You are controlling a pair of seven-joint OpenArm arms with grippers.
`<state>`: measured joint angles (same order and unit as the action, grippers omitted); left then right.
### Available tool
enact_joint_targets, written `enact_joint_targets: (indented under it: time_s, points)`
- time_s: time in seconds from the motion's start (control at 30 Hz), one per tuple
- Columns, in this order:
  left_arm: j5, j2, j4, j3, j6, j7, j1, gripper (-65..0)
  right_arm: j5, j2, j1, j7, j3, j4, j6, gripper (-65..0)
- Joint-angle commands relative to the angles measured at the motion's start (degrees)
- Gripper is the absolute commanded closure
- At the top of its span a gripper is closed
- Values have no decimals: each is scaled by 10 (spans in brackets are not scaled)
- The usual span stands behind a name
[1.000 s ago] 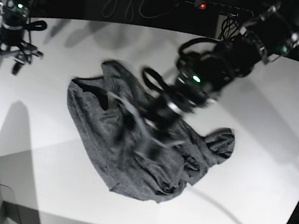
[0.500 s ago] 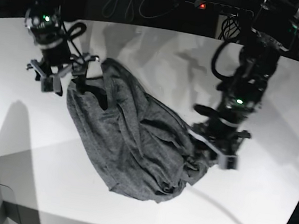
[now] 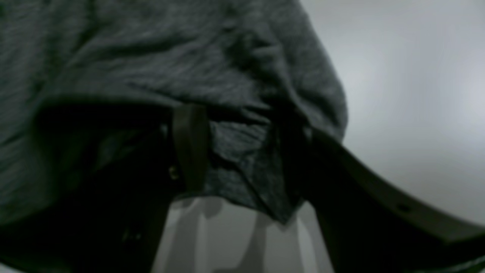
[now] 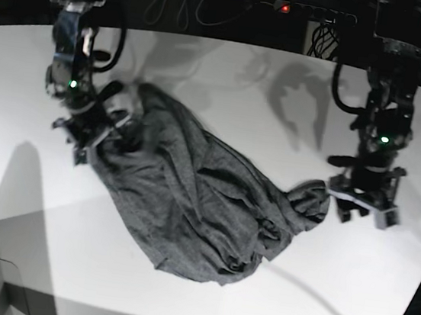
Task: Layout the t-shirt on the table in an organized manner, then fold the t-shirt properly
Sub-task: 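Lower both grippers onto opposite edges of the shirt and grasp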
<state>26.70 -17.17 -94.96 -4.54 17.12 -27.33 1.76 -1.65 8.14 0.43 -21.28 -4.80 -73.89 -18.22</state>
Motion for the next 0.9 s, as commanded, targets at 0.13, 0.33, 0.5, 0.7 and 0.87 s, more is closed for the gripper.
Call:
enact_joint_targets:
  time_s: [0.13, 0.33, 0.5, 0.7, 0.87]
  points:
    - [-2, -2, -12, -18, -3, 10, -11, -243, 100, 27, 71, -37, -62, 127, 8, -277]
    - [-2, 0, -21, -14, -3, 9, 3, -243, 140, 78, 166, 45, -146, 248, 8, -277]
    - [-2, 1, -25, -13, -3, 9, 7, -243, 158, 81, 190, 66, -215, 204, 8, -277]
    - [-1, 19, -23, -15, -3, 9, 7, -243, 157, 44, 151, 62, -240, 49, 8, -277]
    - [-1, 52, -18, -13, -3, 9, 4, -269, 154, -12, 85, 61, -237, -81, 5, -278]
